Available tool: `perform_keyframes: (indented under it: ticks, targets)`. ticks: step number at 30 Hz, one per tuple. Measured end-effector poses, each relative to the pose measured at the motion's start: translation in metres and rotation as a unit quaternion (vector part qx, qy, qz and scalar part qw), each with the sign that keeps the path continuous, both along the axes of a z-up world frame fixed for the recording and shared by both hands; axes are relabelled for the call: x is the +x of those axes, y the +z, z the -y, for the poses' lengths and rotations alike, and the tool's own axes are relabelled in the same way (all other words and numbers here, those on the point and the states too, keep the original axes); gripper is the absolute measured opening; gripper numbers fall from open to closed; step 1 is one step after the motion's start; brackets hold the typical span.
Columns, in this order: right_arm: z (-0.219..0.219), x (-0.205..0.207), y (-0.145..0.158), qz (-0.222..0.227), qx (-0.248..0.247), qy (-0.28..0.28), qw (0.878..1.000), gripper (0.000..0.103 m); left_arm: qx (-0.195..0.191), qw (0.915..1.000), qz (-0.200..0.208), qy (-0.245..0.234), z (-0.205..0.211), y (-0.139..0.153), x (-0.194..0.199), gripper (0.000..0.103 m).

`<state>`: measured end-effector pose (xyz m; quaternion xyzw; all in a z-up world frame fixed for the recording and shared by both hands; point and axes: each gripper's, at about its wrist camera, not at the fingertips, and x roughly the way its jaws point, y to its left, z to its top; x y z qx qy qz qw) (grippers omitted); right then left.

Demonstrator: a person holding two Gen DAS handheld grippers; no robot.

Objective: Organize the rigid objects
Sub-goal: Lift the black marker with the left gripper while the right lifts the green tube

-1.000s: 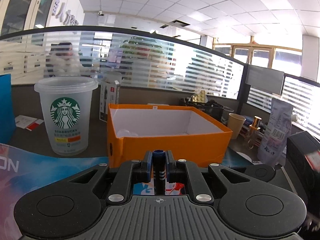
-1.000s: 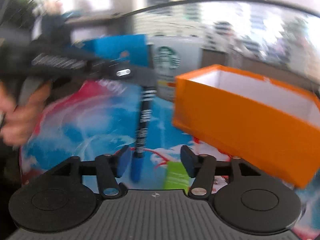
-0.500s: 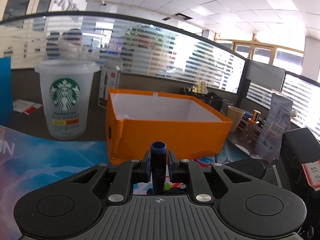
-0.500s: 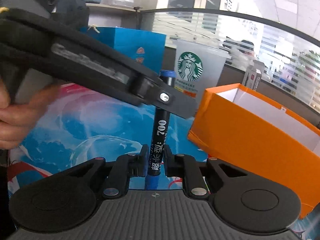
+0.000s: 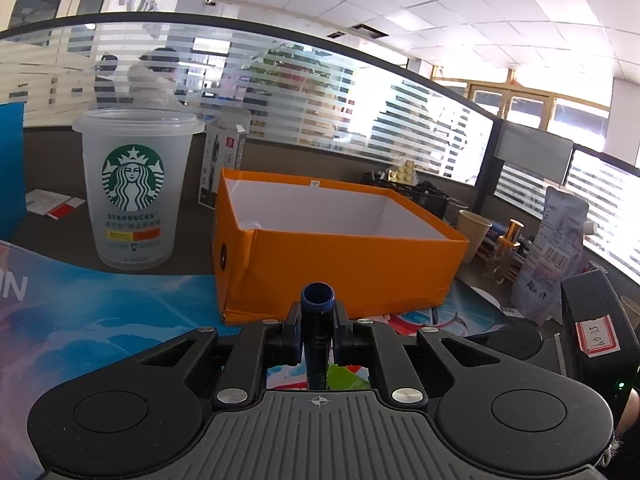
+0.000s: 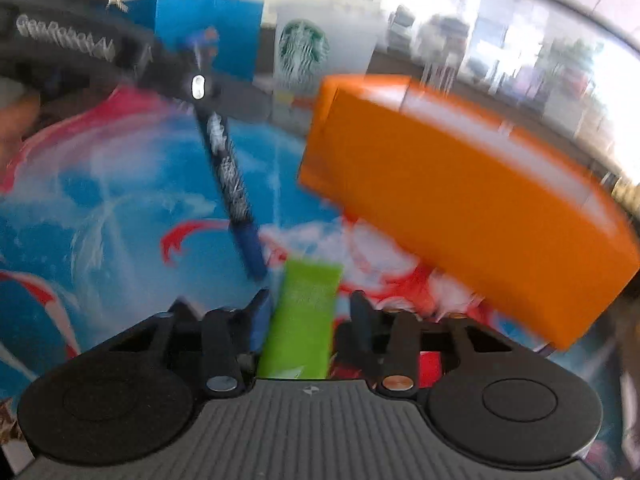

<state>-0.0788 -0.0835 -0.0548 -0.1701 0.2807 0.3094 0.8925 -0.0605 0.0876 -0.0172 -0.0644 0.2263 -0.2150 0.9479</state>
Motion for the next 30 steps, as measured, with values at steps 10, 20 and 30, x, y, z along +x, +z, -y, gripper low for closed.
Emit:
perform_keyframes:
  ticks: [10,20,30]
  targets:
    - [0.017,-0.003,0.03,0.039,0.055,-0.024,0.997,0.027,-0.001,0.9996,0.028,0.003,0.0,0.021,-0.004,0.011]
    - [0.032,-0.002,0.059,0.075,0.092,-0.037,0.992,0.008,0.002,0.999,0.045,0.003,0.008,0.035,-0.001,0.012]
    - [0.05,0.0,0.087,0.103,0.133,-0.046,0.985,0.007,0.007,0.998,0.062,-0.005,0.015,0.054,0.004,0.012]
